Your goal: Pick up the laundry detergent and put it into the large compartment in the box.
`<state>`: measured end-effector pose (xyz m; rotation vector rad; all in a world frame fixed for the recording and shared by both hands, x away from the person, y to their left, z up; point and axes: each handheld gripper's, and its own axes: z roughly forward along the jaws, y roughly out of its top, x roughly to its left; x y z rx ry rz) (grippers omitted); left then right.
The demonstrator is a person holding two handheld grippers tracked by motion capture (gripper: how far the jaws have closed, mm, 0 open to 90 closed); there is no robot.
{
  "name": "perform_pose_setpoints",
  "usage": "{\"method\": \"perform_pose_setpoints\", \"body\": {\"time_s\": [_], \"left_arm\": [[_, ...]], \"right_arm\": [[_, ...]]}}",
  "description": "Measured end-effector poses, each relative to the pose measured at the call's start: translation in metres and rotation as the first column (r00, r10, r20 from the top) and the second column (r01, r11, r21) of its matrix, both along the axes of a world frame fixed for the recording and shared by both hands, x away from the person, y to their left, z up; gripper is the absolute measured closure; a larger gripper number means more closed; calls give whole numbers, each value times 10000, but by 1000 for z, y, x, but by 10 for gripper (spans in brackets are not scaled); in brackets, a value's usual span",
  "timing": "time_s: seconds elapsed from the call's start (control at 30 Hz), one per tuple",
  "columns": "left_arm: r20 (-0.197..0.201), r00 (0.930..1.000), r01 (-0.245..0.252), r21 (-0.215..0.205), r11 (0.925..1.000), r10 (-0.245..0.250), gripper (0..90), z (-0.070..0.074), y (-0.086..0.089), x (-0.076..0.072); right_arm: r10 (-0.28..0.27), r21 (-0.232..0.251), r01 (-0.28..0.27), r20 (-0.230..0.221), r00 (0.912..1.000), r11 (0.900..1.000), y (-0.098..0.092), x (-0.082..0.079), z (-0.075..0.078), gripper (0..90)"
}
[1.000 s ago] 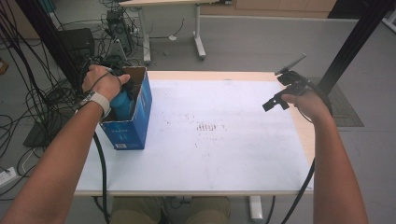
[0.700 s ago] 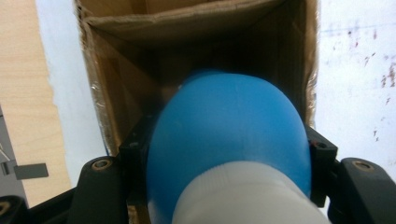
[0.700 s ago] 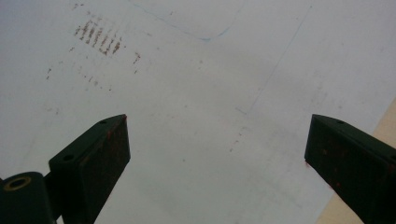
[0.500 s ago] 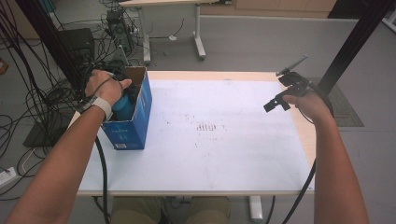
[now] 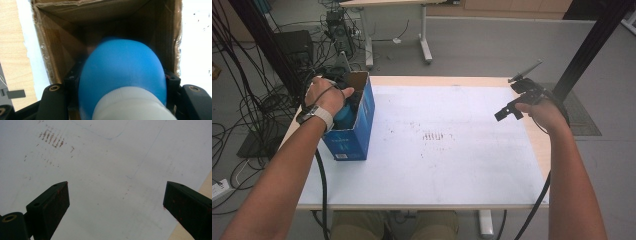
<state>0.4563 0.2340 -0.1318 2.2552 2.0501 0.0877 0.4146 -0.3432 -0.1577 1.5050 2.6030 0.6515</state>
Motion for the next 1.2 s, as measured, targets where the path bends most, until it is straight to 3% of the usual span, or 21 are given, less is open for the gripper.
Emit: {"method": "perform_pose_setpoints", "body": {"time_s": [0.37, 1.2], "left_arm": [[-151, 9999, -12, -39, 10000, 12, 377, -15, -1, 3], [-208, 9998, -13, -71, 10000, 11, 377, -16, 1, 5]], "right_arm": [[-17, 1, 17, -47, 10000, 10000, -1, 1, -2, 65], [-12, -11, 12, -66, 10000, 10000, 1, 2, -2, 65]]}}
